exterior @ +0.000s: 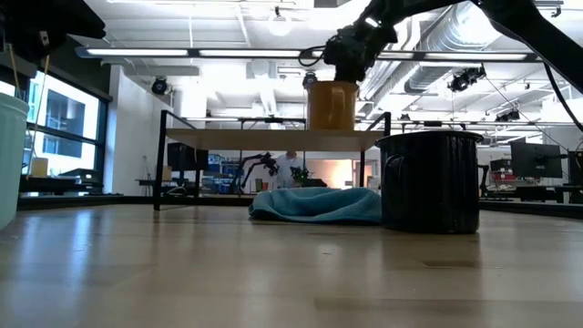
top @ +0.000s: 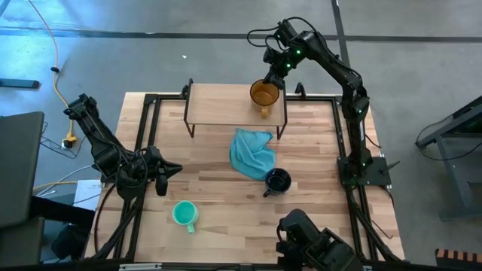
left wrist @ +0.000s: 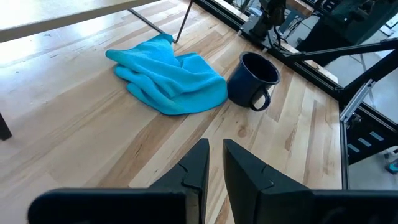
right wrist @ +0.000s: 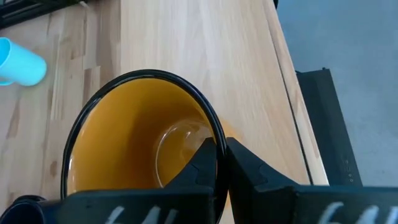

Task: Stack small to large cups/mugs on shelf
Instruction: Put the yellow mug on the shelf

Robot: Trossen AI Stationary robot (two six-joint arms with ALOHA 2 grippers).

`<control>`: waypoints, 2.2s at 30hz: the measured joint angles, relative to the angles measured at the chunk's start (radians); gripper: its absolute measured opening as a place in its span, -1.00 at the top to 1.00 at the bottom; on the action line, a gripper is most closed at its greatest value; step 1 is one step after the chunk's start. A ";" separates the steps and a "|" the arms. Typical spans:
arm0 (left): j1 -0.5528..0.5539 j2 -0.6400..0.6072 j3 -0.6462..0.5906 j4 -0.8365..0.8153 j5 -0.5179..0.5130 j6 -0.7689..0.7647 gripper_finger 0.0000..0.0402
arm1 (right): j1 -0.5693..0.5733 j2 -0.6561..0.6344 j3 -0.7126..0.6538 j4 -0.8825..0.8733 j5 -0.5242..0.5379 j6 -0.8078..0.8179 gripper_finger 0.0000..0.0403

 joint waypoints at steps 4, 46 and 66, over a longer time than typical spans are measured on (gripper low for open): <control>0.000 0.000 0.000 -0.004 -0.007 0.000 0.81 | -0.002 0.000 0.000 -0.014 -0.005 -0.001 1.00; 0.000 0.000 0.000 -0.011 -0.012 0.001 0.81 | 0.013 0.030 0.001 -0.023 0.038 0.034 1.00; 0.000 0.000 0.000 -0.031 -0.018 0.001 0.81 | 0.007 0.034 0.001 0.007 0.059 0.035 0.90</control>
